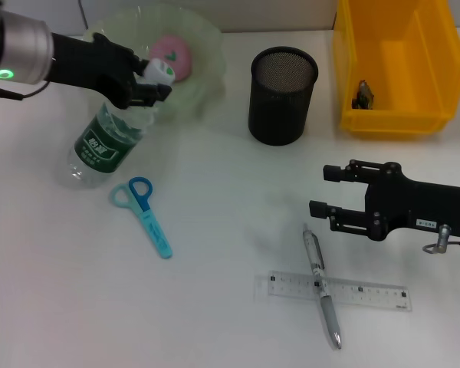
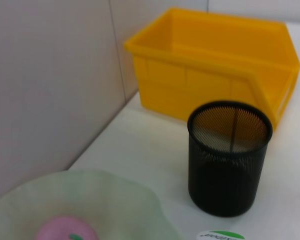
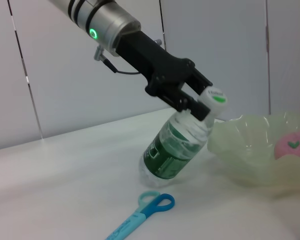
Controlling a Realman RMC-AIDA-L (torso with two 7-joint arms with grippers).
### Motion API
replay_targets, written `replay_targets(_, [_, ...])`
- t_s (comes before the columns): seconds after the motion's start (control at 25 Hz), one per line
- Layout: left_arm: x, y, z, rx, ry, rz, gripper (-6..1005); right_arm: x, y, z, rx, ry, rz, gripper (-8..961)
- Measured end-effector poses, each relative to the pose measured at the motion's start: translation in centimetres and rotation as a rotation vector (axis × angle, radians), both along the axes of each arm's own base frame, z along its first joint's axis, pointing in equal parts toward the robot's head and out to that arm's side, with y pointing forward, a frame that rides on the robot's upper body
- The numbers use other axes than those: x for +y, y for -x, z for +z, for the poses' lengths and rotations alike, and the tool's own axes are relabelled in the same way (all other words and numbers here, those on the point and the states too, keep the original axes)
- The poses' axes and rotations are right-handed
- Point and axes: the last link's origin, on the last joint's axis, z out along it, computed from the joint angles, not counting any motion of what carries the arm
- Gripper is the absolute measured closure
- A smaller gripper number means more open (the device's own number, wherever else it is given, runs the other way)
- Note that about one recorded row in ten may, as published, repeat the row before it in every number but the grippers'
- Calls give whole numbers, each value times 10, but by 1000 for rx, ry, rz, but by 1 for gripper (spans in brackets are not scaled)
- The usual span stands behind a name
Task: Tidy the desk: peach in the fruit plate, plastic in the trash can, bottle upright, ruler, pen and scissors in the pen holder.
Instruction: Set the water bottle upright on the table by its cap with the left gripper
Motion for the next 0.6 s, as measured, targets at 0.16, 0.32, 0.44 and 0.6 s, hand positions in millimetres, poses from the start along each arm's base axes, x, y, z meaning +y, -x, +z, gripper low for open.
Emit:
replay_targets(0.16, [-4, 5, 10, -61, -11, 14, 557, 0, 0, 0, 0, 0, 0, 288])
replay_targets(0.32, [-7, 11, 21, -118, -33, 23, 557, 0, 0, 0, 0, 0, 0, 289])
replay_targets(0.44, [-9, 16, 27, -146, -48, 32, 558, 0, 0, 0, 0, 0, 1, 289])
replay_targets(0.6, [-14, 24, 32, -179, -64, 44, 559, 0, 0, 0, 0, 0, 1, 288])
